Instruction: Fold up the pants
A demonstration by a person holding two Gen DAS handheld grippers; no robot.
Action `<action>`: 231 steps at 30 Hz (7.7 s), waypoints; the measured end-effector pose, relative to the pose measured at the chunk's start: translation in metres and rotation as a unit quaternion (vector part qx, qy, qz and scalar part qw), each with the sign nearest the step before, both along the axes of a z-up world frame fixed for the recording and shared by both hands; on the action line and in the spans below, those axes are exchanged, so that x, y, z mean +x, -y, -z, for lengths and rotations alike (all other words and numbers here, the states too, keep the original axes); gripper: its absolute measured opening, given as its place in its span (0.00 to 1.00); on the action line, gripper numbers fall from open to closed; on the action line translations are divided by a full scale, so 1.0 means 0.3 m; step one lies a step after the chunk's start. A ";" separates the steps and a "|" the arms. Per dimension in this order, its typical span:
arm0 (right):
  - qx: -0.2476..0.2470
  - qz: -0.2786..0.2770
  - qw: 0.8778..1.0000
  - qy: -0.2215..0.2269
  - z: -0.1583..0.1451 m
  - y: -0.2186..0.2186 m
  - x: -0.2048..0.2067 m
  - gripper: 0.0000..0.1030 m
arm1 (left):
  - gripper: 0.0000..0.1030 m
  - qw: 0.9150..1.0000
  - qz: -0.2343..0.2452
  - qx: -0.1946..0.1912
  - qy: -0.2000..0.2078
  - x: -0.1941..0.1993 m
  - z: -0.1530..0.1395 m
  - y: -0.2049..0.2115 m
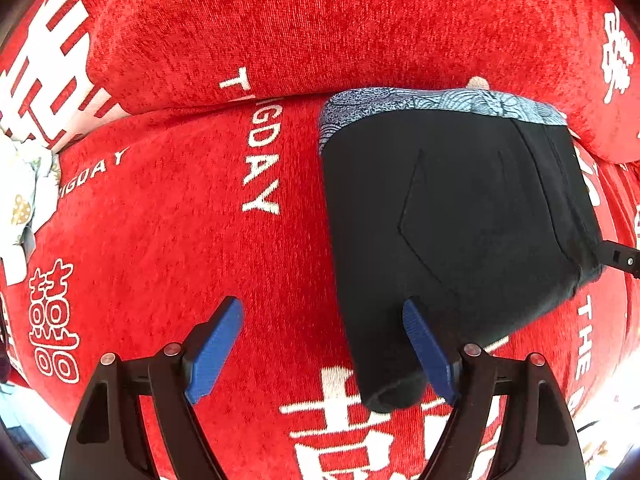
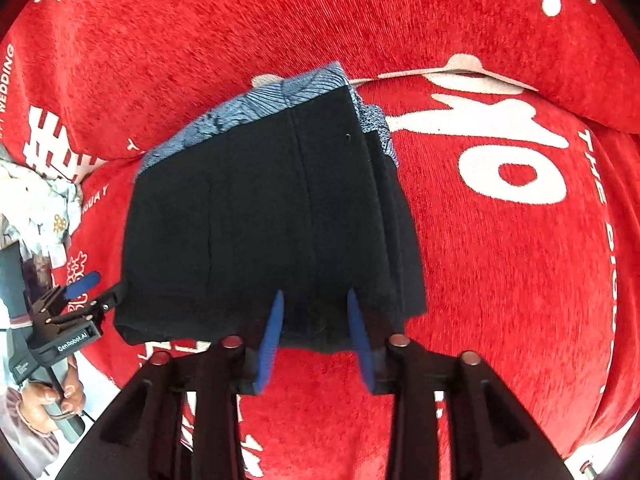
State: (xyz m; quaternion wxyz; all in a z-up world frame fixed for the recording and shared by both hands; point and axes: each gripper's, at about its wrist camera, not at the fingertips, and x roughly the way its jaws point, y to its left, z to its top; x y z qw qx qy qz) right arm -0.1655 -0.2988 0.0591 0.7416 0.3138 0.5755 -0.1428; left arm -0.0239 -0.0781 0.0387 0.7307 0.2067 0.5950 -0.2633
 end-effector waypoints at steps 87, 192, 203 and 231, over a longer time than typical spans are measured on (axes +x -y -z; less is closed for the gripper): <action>0.039 0.002 0.999 0.009 0.055 0.289 0.220 0.62 | 0.81 0.997 -0.063 0.018 -0.041 0.158 0.041 0.129; 0.113 -0.019 0.993 0.014 0.044 -0.101 -0.025 0.20 | 0.74 0.995 -0.084 -0.042 -0.040 0.204 -0.038 -0.305; 0.045 -0.054 0.997 0.003 0.160 -0.213 0.143 0.13 | 0.91 0.995 -0.095 0.024 -0.015 0.252 0.144 -0.288; 0.007 -0.030 0.998 -0.058 -0.123 -0.382 -0.025 0.86 | 0.99 0.998 -0.005 0.045 -0.034 -0.083 -0.190 -0.249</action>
